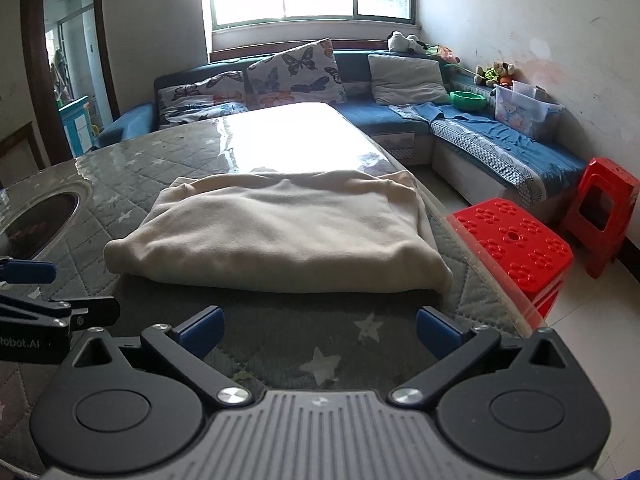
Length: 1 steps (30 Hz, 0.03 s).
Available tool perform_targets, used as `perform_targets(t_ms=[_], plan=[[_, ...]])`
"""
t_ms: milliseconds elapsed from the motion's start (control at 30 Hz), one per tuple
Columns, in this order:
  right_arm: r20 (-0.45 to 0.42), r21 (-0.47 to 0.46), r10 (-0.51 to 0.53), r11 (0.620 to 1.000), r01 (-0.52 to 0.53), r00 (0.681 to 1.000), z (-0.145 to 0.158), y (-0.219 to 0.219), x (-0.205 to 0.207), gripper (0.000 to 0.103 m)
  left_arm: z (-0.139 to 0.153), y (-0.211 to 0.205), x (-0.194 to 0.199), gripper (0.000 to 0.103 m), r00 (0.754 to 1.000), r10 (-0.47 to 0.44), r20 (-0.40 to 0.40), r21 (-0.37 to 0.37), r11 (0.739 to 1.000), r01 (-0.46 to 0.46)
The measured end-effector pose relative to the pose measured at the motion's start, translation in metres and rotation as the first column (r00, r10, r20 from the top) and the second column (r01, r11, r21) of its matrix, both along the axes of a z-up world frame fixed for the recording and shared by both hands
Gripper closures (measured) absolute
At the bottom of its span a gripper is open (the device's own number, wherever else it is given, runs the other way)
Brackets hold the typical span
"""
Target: Fold clothes
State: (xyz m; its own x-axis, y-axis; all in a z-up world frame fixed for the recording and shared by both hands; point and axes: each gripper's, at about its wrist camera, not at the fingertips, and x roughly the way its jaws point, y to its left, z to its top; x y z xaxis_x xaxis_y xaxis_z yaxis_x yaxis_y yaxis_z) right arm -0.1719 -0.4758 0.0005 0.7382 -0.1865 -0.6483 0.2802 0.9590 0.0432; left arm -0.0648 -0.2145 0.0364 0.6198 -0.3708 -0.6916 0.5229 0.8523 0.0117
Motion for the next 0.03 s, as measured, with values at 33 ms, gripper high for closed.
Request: perform_targets(t_ms=[33], plan=[[0.001,0.002,-0.003,1.0,0.003,1.0,0.0,0.0001,-0.0008,0.0,0.0002,0.0002,-0.0005,0.005,1.0,-0.001,-0.001,0.0,1.0,0.001]])
